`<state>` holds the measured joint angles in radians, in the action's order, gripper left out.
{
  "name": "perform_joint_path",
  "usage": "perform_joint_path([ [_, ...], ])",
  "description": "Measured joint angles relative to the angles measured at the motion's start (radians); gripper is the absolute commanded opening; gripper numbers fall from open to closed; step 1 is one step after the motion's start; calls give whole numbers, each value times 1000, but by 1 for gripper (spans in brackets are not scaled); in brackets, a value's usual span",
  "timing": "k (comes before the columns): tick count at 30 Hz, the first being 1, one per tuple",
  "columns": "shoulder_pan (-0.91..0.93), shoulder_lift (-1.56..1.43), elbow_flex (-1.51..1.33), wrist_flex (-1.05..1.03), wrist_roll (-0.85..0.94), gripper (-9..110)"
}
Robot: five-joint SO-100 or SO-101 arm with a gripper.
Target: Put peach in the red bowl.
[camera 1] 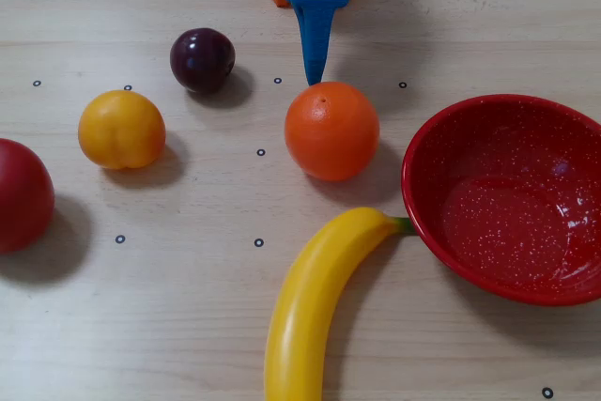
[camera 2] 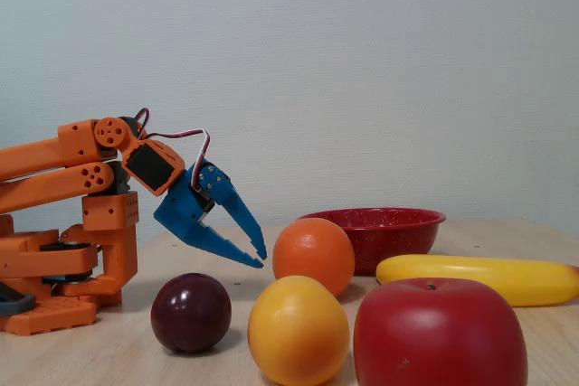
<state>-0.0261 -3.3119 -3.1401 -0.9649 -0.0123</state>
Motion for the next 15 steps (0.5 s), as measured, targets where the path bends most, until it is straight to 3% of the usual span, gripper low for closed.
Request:
perform_joint_path([
  [15, 0, 28, 34, 0, 71, 0],
])
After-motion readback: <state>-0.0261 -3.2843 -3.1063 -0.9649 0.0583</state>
